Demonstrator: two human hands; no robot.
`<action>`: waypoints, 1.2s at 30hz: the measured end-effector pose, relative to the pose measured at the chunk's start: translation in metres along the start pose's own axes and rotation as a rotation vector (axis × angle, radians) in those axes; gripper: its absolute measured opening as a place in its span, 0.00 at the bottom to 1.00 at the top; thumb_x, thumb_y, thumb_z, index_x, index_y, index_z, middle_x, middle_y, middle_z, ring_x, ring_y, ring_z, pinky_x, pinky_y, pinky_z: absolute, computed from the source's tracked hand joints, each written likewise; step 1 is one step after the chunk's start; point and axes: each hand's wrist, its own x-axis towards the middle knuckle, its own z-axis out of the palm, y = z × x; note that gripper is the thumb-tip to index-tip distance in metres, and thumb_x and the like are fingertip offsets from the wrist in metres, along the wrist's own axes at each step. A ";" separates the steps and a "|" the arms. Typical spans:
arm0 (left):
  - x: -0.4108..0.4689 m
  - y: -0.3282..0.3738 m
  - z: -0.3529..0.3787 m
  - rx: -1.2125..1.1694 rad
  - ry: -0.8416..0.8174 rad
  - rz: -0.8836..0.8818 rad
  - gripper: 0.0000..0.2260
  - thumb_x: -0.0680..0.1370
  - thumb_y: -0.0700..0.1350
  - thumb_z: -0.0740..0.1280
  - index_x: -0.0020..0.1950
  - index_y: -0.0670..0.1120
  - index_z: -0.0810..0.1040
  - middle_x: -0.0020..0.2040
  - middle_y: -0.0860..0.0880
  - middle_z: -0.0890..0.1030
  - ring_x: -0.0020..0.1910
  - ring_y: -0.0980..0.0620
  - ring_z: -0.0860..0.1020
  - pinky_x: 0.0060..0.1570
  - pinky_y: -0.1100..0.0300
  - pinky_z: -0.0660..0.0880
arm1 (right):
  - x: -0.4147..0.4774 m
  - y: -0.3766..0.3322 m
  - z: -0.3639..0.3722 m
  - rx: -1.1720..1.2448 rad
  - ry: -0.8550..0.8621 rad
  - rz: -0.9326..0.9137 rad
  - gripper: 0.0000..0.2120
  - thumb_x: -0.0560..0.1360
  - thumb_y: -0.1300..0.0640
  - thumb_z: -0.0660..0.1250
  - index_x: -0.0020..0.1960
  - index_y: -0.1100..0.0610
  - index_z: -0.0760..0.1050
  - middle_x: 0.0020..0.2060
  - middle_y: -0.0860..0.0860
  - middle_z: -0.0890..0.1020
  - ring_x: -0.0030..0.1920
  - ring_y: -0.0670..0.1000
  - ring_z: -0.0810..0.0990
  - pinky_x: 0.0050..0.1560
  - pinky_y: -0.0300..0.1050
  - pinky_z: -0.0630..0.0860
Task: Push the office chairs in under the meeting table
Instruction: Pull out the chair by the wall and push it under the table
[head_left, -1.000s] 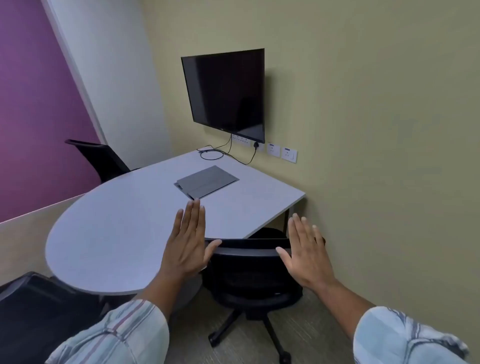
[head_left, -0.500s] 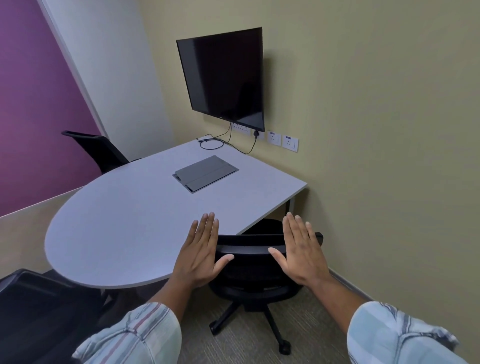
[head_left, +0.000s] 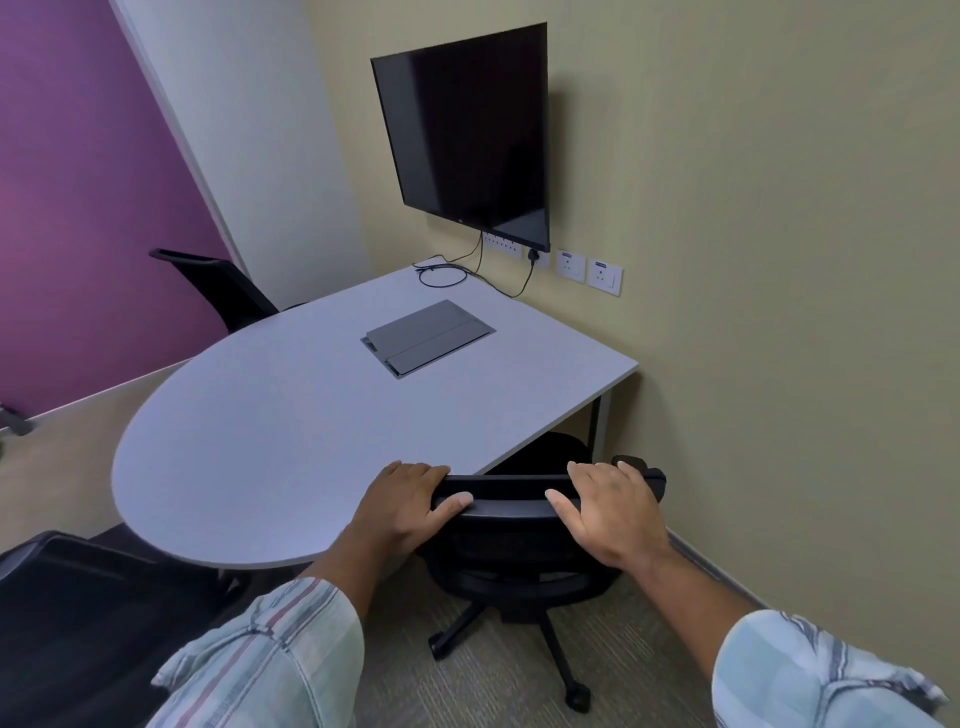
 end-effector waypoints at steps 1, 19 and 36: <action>0.004 0.002 0.001 0.004 0.007 0.003 0.47 0.77 0.81 0.38 0.71 0.52 0.79 0.60 0.50 0.85 0.58 0.47 0.81 0.66 0.47 0.75 | 0.002 0.005 0.000 0.006 0.014 -0.009 0.44 0.83 0.28 0.39 0.72 0.56 0.79 0.65 0.51 0.85 0.67 0.54 0.82 0.75 0.60 0.71; 0.059 0.067 0.027 0.044 0.070 -0.042 0.39 0.79 0.81 0.43 0.53 0.52 0.78 0.41 0.54 0.81 0.39 0.50 0.79 0.44 0.48 0.78 | 0.088 0.126 0.012 0.077 0.033 -0.156 0.30 0.83 0.35 0.54 0.67 0.53 0.83 0.60 0.49 0.87 0.62 0.53 0.83 0.74 0.59 0.72; 0.116 0.104 0.028 0.080 0.100 -0.211 0.30 0.84 0.71 0.45 0.47 0.50 0.75 0.39 0.52 0.80 0.38 0.46 0.78 0.42 0.49 0.74 | 0.176 0.177 0.017 0.067 -0.034 -0.313 0.27 0.81 0.45 0.51 0.64 0.56 0.82 0.57 0.52 0.87 0.59 0.57 0.82 0.70 0.59 0.70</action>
